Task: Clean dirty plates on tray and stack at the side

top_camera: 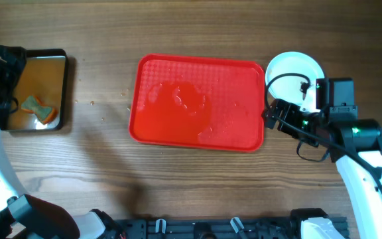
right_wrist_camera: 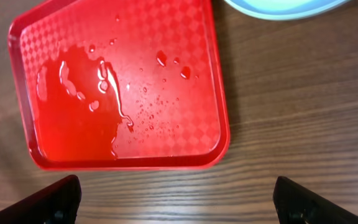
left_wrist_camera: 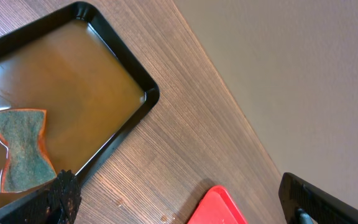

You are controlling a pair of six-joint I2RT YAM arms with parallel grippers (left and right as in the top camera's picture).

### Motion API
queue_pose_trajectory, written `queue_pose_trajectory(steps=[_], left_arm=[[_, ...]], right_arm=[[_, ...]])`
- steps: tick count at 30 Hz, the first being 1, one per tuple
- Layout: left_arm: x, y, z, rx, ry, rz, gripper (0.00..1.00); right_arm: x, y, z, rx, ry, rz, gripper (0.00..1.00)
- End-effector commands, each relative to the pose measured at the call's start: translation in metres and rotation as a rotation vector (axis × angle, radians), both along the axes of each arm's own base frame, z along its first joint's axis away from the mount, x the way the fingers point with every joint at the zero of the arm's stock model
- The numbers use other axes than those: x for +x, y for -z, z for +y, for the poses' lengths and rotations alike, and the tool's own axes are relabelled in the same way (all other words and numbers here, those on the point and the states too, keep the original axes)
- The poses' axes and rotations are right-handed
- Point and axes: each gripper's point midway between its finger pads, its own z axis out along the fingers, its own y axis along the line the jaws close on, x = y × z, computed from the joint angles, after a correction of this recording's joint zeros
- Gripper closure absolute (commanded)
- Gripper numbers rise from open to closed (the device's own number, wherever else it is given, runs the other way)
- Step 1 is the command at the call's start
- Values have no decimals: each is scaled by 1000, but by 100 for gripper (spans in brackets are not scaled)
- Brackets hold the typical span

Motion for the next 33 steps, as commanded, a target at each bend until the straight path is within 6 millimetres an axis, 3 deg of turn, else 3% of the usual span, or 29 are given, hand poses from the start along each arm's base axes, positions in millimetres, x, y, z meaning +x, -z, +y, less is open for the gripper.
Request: queue_pose_trajectory(steps=[1, 7, 12, 15, 19, 22, 24, 33], left_arm=[[3, -3, -2, -6, 9, -10, 0], [3, -3, -2, -6, 9, -10, 0], [3, -3, -2, -6, 9, -10, 0], [3, -3, -2, -6, 9, -10, 0], [3, -3, -2, -6, 9, -10, 0], [3, -3, -2, -6, 9, -10, 0], [3, -3, -2, -6, 9, -10, 0], [3, -3, -2, -6, 9, -10, 0]], right_arm=[[10, -2, 9, -8, -120, -129, 0], [-8, -20, 19, -78, -290, -680, 0], [-22, -23, 16, -122, -259, -1062, 0], [-23, -26, 5, -176, -180, -1244, 0], [-20, -30, -19, -230, -30, -1270, 0], [-16, -5, -35, -304, 27, -1159, 0], [-16, -5, -35, -370, -13, -1170, 0], [-16, -5, -35, -372, -14, -1169, 0]])
